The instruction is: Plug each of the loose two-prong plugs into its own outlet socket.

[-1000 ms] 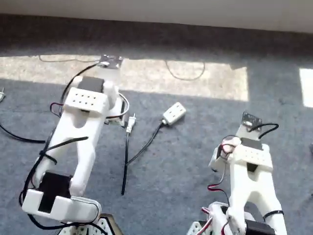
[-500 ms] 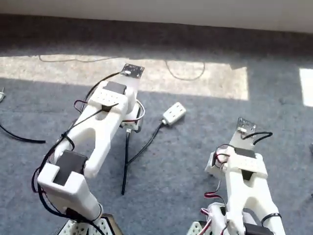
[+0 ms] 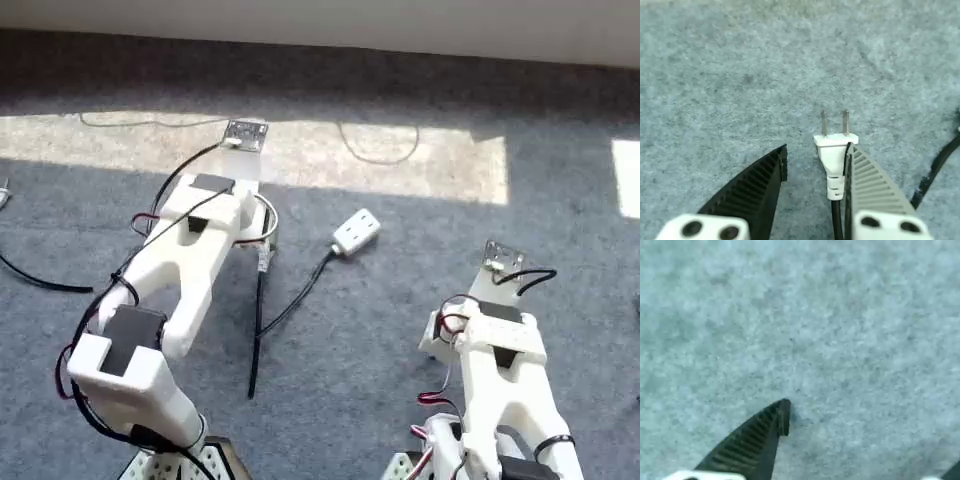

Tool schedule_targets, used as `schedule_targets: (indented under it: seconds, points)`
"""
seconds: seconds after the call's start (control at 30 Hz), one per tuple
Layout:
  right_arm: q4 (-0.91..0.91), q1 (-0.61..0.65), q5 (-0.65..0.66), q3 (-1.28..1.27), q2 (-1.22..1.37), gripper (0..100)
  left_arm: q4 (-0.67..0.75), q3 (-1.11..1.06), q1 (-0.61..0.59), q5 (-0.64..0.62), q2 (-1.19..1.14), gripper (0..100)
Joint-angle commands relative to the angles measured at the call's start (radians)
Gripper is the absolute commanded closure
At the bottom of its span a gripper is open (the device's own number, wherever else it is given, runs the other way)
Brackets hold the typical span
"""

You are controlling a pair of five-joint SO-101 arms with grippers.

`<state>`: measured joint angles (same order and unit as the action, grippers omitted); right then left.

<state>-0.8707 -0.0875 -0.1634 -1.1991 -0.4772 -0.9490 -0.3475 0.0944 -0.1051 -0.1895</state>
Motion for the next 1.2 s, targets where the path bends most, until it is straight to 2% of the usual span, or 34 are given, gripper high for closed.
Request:
schedule_targets:
  seconds: [0.0,0.23,0.43,0.83,1.17]
  points:
    - [0.025,0.013,-0.011,0.002,-0.008,49.8,0.098,-0.048,-0.047,0.005,0.005,82]
    - [0.025,0.013,-0.011,0.002,-0.007,49.8,0.100,-0.050,-0.137,0.005,0.004,82]
    - [0.025,0.013,-0.011,0.002,-0.007,49.8,0.100,-0.056,-0.134,0.002,0.002,82]
    - [0.025,0.013,-0.011,0.002,-0.007,49.8,0.095,-0.059,0.099,0.000,0.002,82]
    - [0.025,0.013,-0.011,0.002,-0.007,49.8,0.100,-0.059,0.117,0.000,0.002,82]
